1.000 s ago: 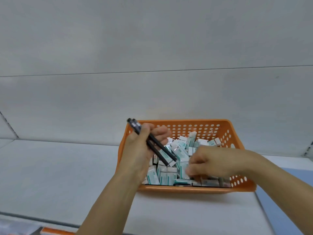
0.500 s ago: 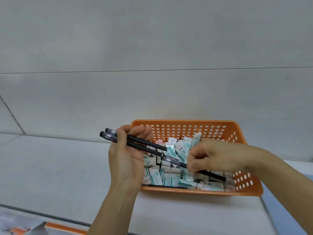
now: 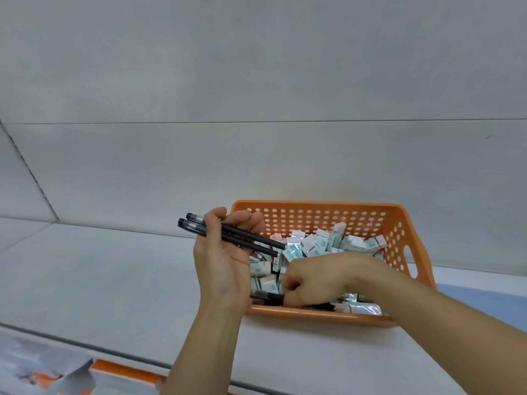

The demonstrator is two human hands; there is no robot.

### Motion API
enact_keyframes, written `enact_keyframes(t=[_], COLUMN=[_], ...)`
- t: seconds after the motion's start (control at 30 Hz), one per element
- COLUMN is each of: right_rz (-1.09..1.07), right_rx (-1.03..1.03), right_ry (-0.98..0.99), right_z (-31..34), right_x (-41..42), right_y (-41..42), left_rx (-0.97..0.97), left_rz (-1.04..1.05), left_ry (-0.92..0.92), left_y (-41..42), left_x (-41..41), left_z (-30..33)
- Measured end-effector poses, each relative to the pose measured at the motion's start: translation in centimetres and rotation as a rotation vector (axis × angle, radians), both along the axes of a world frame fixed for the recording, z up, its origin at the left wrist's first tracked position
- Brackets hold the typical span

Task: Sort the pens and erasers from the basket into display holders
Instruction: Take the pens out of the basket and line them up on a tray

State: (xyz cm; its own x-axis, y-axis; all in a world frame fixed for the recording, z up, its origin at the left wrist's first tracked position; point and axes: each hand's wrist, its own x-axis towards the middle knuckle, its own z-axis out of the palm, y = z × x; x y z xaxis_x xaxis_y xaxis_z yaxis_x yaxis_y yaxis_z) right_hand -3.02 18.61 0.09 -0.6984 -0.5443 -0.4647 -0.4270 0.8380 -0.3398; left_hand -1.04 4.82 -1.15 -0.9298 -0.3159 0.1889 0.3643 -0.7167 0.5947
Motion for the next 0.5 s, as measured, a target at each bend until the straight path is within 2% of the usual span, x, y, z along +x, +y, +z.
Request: enact_keyframes(t=[0.07, 0.13, 0.23, 0.3, 0.33, 0.4, 0.5], right_rz=[-0.047, -0.199, -0.483, -0.592, -0.597, -0.549, -0.563], right_rx=[-0.023, -0.128, -0.537, -0.879, -0.983, -1.003, -0.964], right_ry=[0.01, 0.026, 0.179, 0.254, 0.251, 0.256, 0.252], right_z=[0.0, 0.3, 1.1, 1.9, 2.2, 2.4, 2.3], right_x=[0.3, 0.6, 1.3, 2.3, 2.9, 3.8, 4.5], right_y=[0.7, 1.9, 3.5, 3.4, 2.9, 2.0, 1.8], left_rx=[0.038, 0.089, 0.121, 0.012, -0.078, -0.228, -0.253], left_rz=[-0.011, -0.03, -0.105, -0.212, -0.273, -0.391, -0.521], left_ry=[-0.02, -0.053, -0.12, -0.163, -0.172, -0.151, -0.085], left_y=[-0.2, -0.4, -0.4, 0.5, 1.1, 2.2, 2.7], left_x=[0.0, -0.2, -0.5, -0.4, -0.3, 0.2, 0.8], left_z=[0.0, 0.1, 0.3, 0.4, 0.5, 0.7, 1.1])
